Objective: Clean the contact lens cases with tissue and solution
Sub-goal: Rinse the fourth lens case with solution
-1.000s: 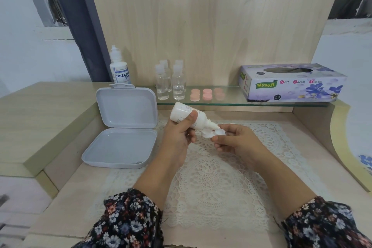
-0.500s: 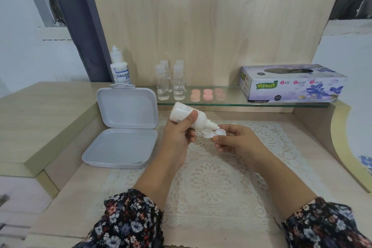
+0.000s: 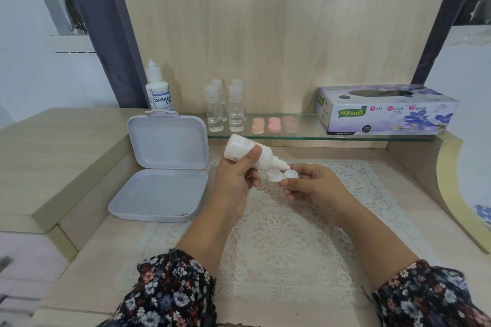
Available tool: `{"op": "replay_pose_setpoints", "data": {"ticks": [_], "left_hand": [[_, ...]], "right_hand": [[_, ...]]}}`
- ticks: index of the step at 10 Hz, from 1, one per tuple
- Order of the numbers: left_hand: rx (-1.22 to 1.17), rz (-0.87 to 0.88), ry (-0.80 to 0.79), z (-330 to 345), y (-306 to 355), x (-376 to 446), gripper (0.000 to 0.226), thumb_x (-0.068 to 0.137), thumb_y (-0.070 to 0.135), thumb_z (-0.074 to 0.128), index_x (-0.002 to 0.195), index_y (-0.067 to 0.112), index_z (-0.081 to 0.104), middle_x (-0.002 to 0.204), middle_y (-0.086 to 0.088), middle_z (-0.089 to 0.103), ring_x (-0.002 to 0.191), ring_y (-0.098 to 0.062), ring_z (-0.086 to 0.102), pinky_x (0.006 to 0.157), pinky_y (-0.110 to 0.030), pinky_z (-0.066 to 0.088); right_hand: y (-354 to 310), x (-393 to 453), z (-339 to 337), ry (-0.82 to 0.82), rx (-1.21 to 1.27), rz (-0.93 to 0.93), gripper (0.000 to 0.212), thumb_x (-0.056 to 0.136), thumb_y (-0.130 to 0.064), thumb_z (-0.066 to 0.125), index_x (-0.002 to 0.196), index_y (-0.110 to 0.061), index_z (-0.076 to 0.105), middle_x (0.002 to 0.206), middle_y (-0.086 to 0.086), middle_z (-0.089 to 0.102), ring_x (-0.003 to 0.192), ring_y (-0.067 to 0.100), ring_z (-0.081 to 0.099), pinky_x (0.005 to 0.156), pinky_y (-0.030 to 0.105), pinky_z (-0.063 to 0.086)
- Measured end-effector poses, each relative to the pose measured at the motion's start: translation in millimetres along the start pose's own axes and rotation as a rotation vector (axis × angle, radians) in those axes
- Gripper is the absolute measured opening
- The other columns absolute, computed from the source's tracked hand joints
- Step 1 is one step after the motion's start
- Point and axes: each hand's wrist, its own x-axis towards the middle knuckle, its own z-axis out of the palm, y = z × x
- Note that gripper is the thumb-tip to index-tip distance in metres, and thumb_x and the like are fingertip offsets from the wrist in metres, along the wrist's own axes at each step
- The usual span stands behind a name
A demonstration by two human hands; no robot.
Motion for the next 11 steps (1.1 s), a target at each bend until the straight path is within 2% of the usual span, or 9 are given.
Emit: {"op": "replay_pose_setpoints", "data": {"ticks": [4,6,8,11], "left_hand": [[0.017,0.020,-0.010,-0.1,-0.6,0.3,0.034,0.071,0.027,0.071,0.095,0.007,0.060,0.067,0.000,0.060,0.048,-0.009,0.041,0.046,-0.020,0.037],[0.035,0.032,-0.015,-0.6,-0.7,-0.6,0.039,0.072,0.027,0.071,0.101,0.005,0.059,0.071,-0.003,0.060,0.050,-0.009,0.042,0.045,-0.020,0.038],[0.049,0.051,-0.041,0.5,0.2,-1.2,0.026,0.073,0.027,0.069,0.090,0.010,0.062,0.068,-0.002,0.059,0.049,-0.010,0.041,0.045,-0.021,0.038],[0.036,0.063,-0.011,1.0,0.6,-0.9,0.026,0.072,0.027,0.070,0.089,0.010,0.061,0.066,-0.001,0.059,0.049,-0.010,0.042,0.044,-0.021,0.037]], "right_hand": [[0.2,0.7,-0.1,-0.002,0.004,-0.004,0.030,0.078,0.005,0.072,0.106,0.000,0.066,0.072,0.010,0.069,0.060,0.016,0.064,0.058,0.021,0.055],[0.5,0.7,-0.5,-0.003,0.004,-0.003,0.029,0.078,0.005,0.072,0.105,-0.001,0.066,0.072,0.009,0.070,0.061,0.015,0.065,0.058,0.021,0.055],[0.8,1.4,-0.5,-0.005,0.002,-0.001,0.029,0.077,0.006,0.072,0.106,-0.001,0.066,0.073,0.010,0.069,0.061,0.015,0.065,0.057,0.021,0.055],[0.5,1.4,-0.2,-0.002,-0.003,-0.002,0.029,0.077,0.006,0.072,0.105,-0.001,0.066,0.072,0.010,0.069,0.061,0.016,0.065,0.058,0.021,0.055]]}}
